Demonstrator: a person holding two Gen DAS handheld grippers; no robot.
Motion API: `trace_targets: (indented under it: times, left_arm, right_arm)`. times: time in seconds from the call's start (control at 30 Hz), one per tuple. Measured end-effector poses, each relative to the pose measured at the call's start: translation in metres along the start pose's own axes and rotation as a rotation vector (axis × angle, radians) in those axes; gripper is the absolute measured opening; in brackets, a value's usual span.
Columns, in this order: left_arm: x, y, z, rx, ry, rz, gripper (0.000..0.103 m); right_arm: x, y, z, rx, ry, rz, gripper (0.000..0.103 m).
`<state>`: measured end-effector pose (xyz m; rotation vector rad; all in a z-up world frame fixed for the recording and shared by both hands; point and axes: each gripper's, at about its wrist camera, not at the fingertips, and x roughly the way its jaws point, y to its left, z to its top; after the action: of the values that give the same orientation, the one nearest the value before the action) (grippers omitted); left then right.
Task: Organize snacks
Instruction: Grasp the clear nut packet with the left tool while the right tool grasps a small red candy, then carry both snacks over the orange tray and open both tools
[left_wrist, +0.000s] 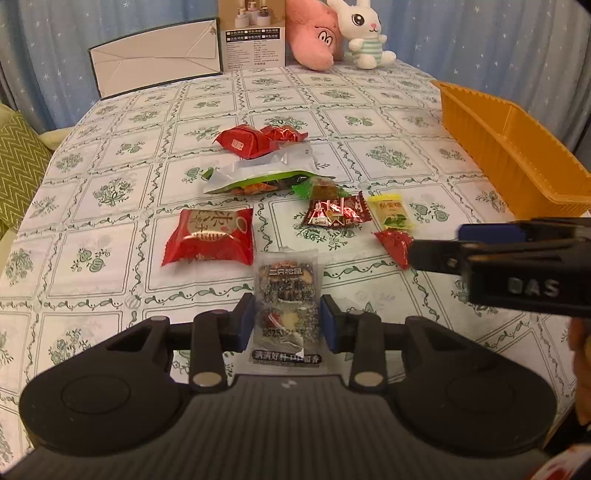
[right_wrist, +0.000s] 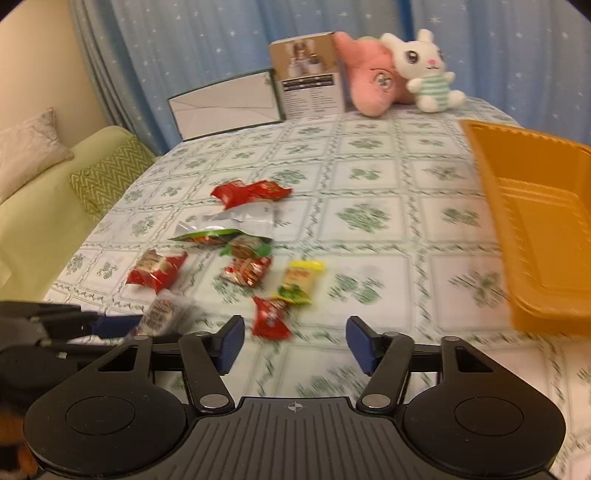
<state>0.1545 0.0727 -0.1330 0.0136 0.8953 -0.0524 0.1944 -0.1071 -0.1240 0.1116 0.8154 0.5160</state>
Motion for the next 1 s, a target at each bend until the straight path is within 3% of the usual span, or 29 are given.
trace_targets:
  times: [0.13,0.27,0.37,0.7,1.0]
  left_arm:
    - [0.0,-0.002,-0.001,0.015,-0.009,0.009,0.034]
    - [0.0,-0.001,-0.002,0.006,-0.02,0.004,0.034]
    - [0.0,-0.002,-0.003,0.0,-0.024,0.007,0.035]
    - [-0.009,-0.016,0.003,0.003,-0.034,-0.016,0.034]
    - [-0.035,-0.066,0.035,0.034,-0.109,-0.076,0.034]
  right_arm:
    - [0.016,0.01,0.007,-0.021,0.015,0.012,0.043]
    - [0.028,0.018,0.007,-0.061,0.041,-0.009,0.025]
    - [0.026,0.02,0.004,-0.086,0.033,-0.022,0.019]
    - [-0.015,0.011,0.005,-0.076,-0.041,-0.063,0.018]
    - [-0.088,-0.038,0.025,0.037,-0.162,-0.149,0.018]
